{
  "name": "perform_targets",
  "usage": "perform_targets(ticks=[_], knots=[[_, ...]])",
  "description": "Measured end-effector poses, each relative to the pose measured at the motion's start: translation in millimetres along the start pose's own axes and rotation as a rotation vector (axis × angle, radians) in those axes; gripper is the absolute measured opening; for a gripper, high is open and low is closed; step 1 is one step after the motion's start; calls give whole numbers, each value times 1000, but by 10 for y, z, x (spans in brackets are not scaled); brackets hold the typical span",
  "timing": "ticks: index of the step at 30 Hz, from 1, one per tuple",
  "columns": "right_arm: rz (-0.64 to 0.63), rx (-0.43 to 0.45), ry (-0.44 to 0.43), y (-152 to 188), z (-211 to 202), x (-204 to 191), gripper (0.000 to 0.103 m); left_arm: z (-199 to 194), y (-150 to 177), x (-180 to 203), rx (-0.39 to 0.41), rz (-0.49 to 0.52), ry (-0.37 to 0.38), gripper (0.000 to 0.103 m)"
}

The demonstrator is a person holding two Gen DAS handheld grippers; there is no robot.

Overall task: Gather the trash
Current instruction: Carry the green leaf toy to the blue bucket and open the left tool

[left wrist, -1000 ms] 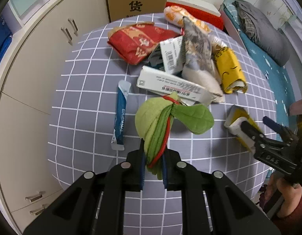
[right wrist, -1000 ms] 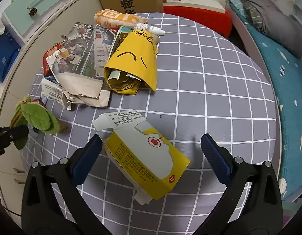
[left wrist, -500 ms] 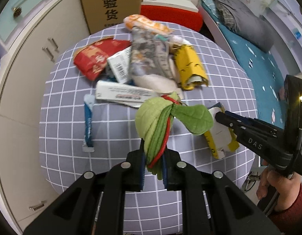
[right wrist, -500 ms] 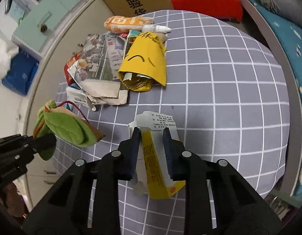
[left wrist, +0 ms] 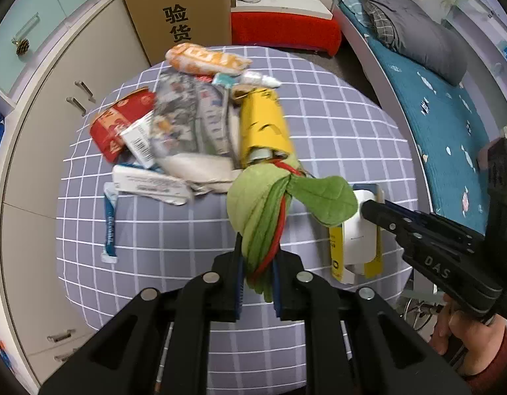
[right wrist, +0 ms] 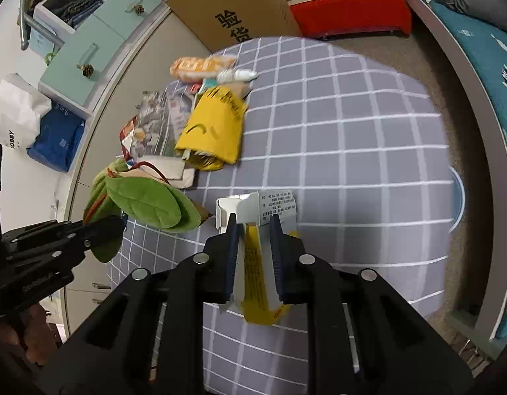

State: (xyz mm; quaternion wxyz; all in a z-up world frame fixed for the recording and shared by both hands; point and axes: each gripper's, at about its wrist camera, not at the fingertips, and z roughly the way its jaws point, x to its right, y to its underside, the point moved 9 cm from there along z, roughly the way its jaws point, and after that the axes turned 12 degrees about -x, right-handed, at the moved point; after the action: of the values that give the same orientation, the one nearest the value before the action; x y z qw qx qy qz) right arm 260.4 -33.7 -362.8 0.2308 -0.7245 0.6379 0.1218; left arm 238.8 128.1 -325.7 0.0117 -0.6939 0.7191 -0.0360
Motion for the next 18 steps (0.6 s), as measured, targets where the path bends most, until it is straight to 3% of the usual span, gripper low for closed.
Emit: perform_targets(ticks=[10,18], knots=[[25,62,-45,-242,-640,599,17,-95,-385,906,24,36,14,13],[31,80,-43,-368,-821,836,17,-118,-639,1194,30,25,-11,13]])
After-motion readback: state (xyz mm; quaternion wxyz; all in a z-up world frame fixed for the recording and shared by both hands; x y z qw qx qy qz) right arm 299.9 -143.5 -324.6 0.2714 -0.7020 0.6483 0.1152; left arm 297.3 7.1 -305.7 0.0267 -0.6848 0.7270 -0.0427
